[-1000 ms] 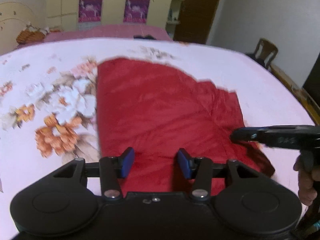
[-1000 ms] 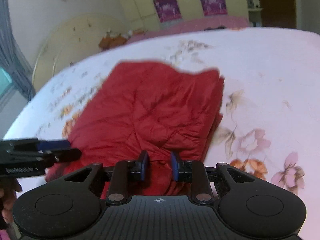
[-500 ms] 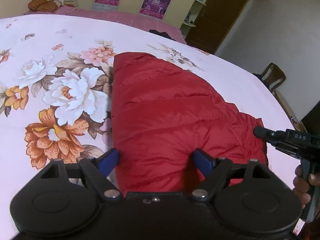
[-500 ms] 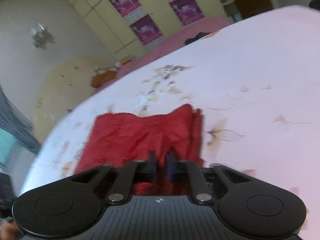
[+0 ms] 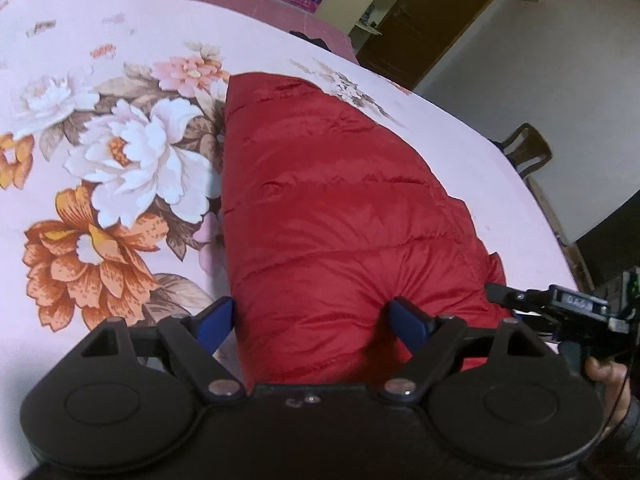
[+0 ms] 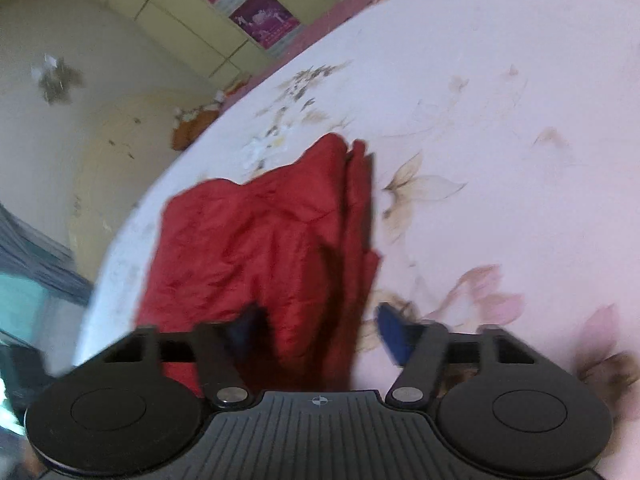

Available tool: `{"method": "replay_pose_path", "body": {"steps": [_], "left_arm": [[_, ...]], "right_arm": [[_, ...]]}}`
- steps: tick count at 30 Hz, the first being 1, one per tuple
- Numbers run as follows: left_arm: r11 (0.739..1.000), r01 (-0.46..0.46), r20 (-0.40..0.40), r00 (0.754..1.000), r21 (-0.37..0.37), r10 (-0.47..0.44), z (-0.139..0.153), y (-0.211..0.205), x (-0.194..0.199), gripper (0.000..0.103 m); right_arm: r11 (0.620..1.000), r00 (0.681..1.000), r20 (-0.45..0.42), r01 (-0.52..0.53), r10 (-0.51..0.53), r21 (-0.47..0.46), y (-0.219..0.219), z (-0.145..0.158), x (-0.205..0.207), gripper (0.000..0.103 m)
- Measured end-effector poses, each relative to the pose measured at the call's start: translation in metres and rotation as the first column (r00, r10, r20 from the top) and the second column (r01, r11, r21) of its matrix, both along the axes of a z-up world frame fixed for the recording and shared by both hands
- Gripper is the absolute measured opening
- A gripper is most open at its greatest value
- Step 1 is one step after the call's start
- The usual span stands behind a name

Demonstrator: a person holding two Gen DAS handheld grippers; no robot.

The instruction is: Fold large clothes

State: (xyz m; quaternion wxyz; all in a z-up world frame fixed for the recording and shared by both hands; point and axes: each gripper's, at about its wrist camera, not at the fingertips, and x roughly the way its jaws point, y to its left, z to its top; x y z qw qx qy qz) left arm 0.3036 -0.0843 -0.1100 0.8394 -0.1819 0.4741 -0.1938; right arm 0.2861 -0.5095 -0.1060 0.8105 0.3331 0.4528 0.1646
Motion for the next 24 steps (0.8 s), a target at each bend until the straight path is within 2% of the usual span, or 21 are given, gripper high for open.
{"method": "replay_pose_path", "body": {"steps": [1,5,8,10,11,12,13,15,19,24], "left_arm": [[1.0,0.003,-0.006,1.0,-0.015,-0.003,-0.002,0.001,0.001,0.084],[0.997,0.003,-0.033,0.999,-0.078,-0.006,-0.013,0.009,0.003,0.085],[0.994,0.006,-0.037,0.999,-0.111,-0.01,-0.018,0.011,0.003,0.083],[0.989,0.031,-0.023,0.999,-0.144,-0.035,-0.018,0.011,0.003,0.073],[0.986,0.044,-0.017,0.999,-0.16,-0.048,-0.017,0.013,0.003,0.071],[0.982,0.054,-0.011,0.998,-0.182,-0.057,-0.017,0.016,0.004,0.067],[0.978,0.06,-0.005,0.998,-0.201,-0.062,-0.015,0.02,0.003,0.062],[0.972,0.08,0.026,0.997,-0.219,-0.076,-0.006,0.03,0.0,0.059],[0.97,0.119,0.104,0.99,-0.21,-0.098,0.021,0.061,-0.007,0.058],[0.977,0.114,0.172,0.982,-0.18,-0.083,0.052,0.13,-0.01,0.058]], "right_arm": [[1.0,1.0,-0.017,-0.002,0.002,-0.017,0.004,-0.001,0.001,0.058],[1.0,0.997,-0.081,0.019,-0.018,0.011,0.003,0.001,0.004,0.058],[0.998,0.996,-0.083,0.033,-0.029,0.052,0.002,-0.005,0.005,0.058],[0.993,0.996,-0.086,0.027,-0.017,0.116,0.004,-0.011,0.007,0.038],[0.988,0.995,-0.099,0.047,-0.032,0.149,0.004,-0.016,0.007,0.034],[0.988,0.994,-0.09,0.066,-0.053,0.143,0.008,-0.016,0.005,0.031],[0.99,0.996,-0.069,0.073,-0.065,0.121,0.012,-0.011,0.001,0.028],[0.993,0.996,-0.017,0.091,-0.09,0.079,0.023,0.007,-0.009,0.019],[0.995,0.994,0.053,0.091,-0.093,0.033,0.064,0.043,-0.019,0.018],[0.998,0.992,0.117,0.055,-0.055,-0.003,0.143,0.075,-0.009,0.018]]}}
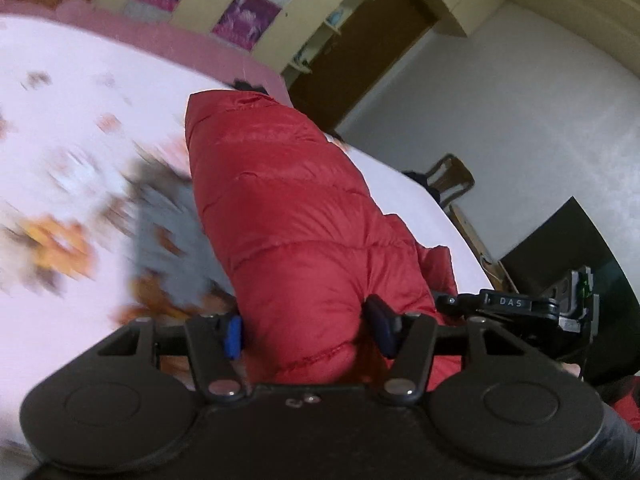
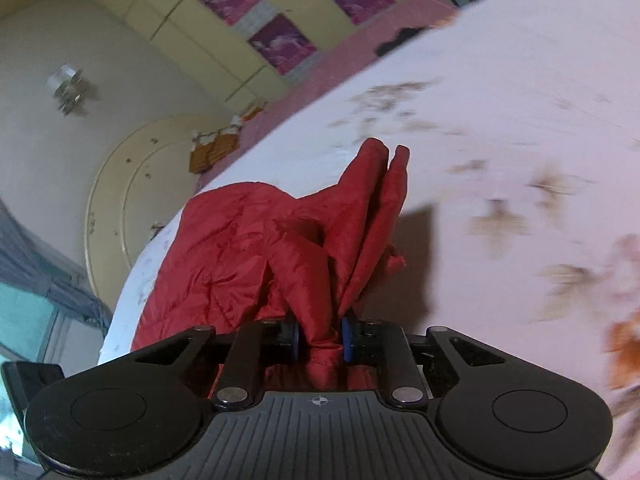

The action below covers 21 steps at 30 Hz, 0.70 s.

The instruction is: Fold large clothes

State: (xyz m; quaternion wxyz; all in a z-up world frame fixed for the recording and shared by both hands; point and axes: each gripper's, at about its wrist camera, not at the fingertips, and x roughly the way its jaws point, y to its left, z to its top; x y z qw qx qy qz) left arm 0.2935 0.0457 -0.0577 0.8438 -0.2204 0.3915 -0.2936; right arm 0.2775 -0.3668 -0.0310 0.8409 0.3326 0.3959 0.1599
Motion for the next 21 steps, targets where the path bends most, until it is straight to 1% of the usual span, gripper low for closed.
{"method": "replay_pose_path", "body": {"steps": [2,5,9,12,15,17,19,21], "left_arm": [[1.0,-0.013,0.006,1.0,0.007,0.013,0.006,0.031,-0.001,0.058],[0.999,-0.039,0.008,0.999,0.023,0.039,0.007,0.081,-0.004,0.058],[0.995,-0.089,-0.028,0.996,0.042,0.09,-0.004,0.143,-0.006,0.058],[0.992,-0.119,-0.056,0.991,0.049,0.122,-0.014,0.179,-0.005,0.058],[0.99,-0.13,-0.075,0.988,0.048,0.133,-0.029,0.206,0.001,0.059],[0.989,-0.135,-0.095,0.986,0.052,0.14,-0.041,0.215,0.006,0.059],[0.99,-0.139,-0.119,0.983,0.031,0.142,-0.052,0.221,0.008,0.061],[0.99,-0.14,-0.117,0.983,0.021,0.141,-0.056,0.22,0.007,0.064]], "right_arm": [[1.0,1.0,0.012,-0.019,0.019,0.0,0.033,0.004,0.008,0.018],[0.998,0.998,0.015,-0.065,0.065,-0.001,0.088,0.002,0.023,0.018],[0.993,0.993,0.013,-0.115,0.115,0.009,0.157,-0.006,0.035,0.018],[0.99,0.99,0.001,-0.143,0.143,0.014,0.201,-0.018,0.045,0.018],[0.988,0.988,-0.025,-0.152,0.152,0.012,0.228,-0.033,0.052,0.018],[0.99,0.989,-0.034,-0.144,0.144,0.006,0.236,-0.043,0.057,0.018],[0.992,0.991,-0.047,-0.123,0.123,0.001,0.239,-0.051,0.059,0.018],[0.994,0.992,-0.064,-0.11,0.11,-0.001,0.236,-0.057,0.056,0.018]]}}
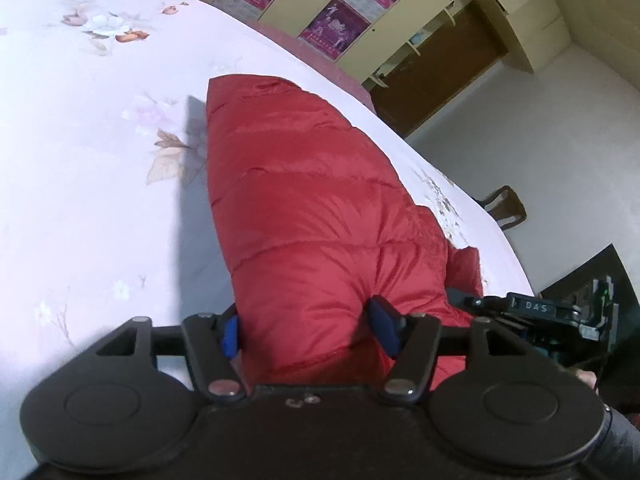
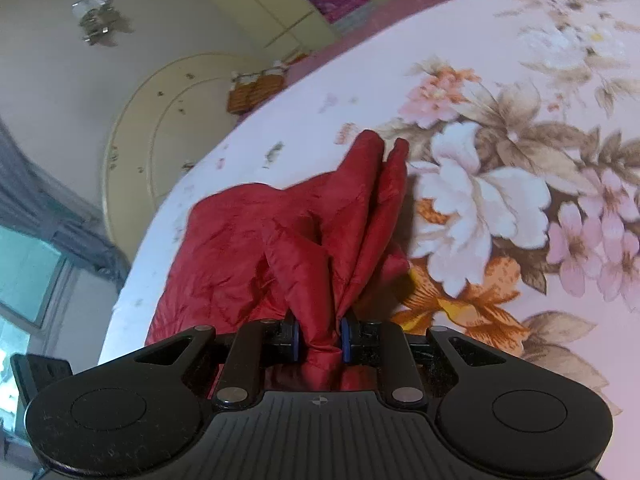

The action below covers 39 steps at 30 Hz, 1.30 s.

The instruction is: Fold large clothes

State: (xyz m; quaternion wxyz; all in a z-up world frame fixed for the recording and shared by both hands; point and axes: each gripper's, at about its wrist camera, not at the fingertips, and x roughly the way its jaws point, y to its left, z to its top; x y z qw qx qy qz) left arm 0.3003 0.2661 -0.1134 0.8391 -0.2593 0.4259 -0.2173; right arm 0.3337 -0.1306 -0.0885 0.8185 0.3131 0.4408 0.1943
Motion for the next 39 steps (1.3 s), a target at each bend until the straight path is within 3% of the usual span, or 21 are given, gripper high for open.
{"method": "replay_pose_path", "body": {"steps": [4,6,8,11,13,16,19,24,26,29,33,39], "left_arm": [[0.999,-0.033,0.021,0.999,0.038,0.032,0.007,0.004,-0.008,0.07],[0.993,-0.083,0.068,0.995,0.085,0.077,0.02,0.012,-0.016,0.068],[0.983,-0.146,0.167,0.978,0.114,0.125,0.042,0.016,-0.03,0.063],[0.981,-0.082,0.244,0.969,0.178,0.036,0.061,-0.005,-0.021,0.057],[0.966,-0.025,0.236,0.971,0.256,-0.038,0.059,-0.027,-0.004,0.054],[0.961,-0.01,0.186,0.982,0.275,-0.043,0.041,-0.039,0.014,0.054],[0.965,-0.014,0.168,0.985,0.261,-0.031,0.028,-0.038,0.018,0.055],[0.957,-0.005,0.165,0.985,0.289,-0.045,0.019,-0.035,0.016,0.056],[0.953,-0.015,0.164,0.986,0.303,-0.036,0.029,-0.035,0.01,0.053],[0.961,-0.026,0.215,0.976,0.276,-0.036,0.053,-0.034,-0.013,0.053],[0.965,-0.008,0.232,0.971,0.263,-0.055,0.069,-0.037,-0.061,0.05],[0.943,-0.007,0.209,0.976,0.333,-0.066,0.064,-0.055,-0.114,0.046]], "right_arm": [[1.0,1.0,0.01,0.028,-0.028,-0.014,-0.009,0.009,-0.011,0.02],[0.995,0.995,0.079,0.066,-0.06,-0.076,-0.011,0.033,-0.025,0.025],[0.988,0.982,0.184,0.059,-0.032,-0.144,-0.007,0.056,-0.038,0.025],[0.97,0.958,0.278,0.0,0.069,-0.243,0.012,0.073,-0.038,0.024],[0.951,0.958,0.261,-0.035,0.119,-0.307,0.027,0.067,-0.027,0.022],[0.904,0.98,0.162,-0.036,0.116,-0.426,0.037,0.039,-0.005,0.013],[0.914,0.991,0.106,-0.035,0.085,-0.405,0.028,0.014,0.005,0.01],[0.918,0.991,0.1,-0.041,0.088,-0.395,0.02,-0.002,0.007,0.01],[0.921,0.991,0.111,-0.026,0.075,-0.388,0.016,0.007,0.003,0.01],[0.937,0.978,0.194,-0.006,0.078,-0.35,0.011,0.041,-0.021,0.01],[0.944,0.949,0.265,-0.082,0.172,-0.319,0.012,0.077,-0.073,0.01],[0.928,0.913,0.283,-0.201,0.294,-0.314,0.021,0.086,-0.124,0.01]]}}
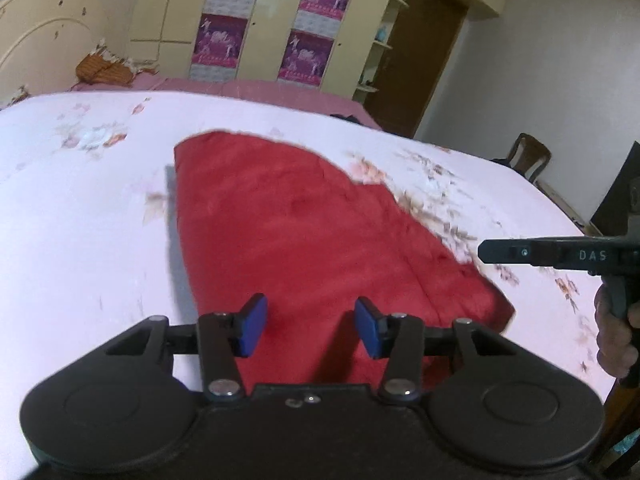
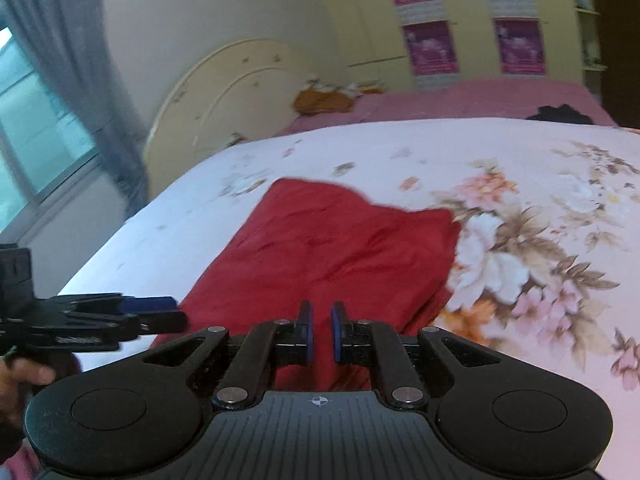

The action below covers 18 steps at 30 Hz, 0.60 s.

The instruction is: Fold large clothes

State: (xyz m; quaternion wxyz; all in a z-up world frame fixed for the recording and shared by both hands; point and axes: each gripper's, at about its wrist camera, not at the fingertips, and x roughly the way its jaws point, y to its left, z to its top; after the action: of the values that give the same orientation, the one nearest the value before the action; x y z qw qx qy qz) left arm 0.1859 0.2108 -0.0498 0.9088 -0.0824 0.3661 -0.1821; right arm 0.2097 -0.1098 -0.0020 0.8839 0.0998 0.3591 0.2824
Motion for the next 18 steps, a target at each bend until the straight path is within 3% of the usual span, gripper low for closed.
{"method": "replay_pose_path", "body": {"steps": [5,10,14,18], "left_arm": [[0.999,-0.033,-0.003,0.999,0.04,0.033,-0.008,-0.012,-0.01,0.046],[0.993,-0.04,-0.008,0.999,0.113,0.041,-0.019,-0.024,-0.008,0.046],[0.993,-0.049,-0.011,0.999,0.108,0.05,-0.018,-0.025,-0.01,0.046],[0.99,-0.038,-0.011,0.999,0.135,0.039,-0.019,-0.031,-0.018,0.046]], "right_arm": [[0.997,0.999,-0.016,-0.044,0.043,-0.065,0.009,-0.024,-0.007,0.01],[0.988,0.998,-0.067,-0.02,0.009,-0.155,0.011,-0.057,0.001,0.01],[0.993,1.0,-0.013,0.001,-0.003,-0.118,0.001,-0.037,-0.016,0.011],[0.996,0.998,0.038,-0.057,0.06,-0.073,0.01,-0.019,-0.033,0.01]]}}
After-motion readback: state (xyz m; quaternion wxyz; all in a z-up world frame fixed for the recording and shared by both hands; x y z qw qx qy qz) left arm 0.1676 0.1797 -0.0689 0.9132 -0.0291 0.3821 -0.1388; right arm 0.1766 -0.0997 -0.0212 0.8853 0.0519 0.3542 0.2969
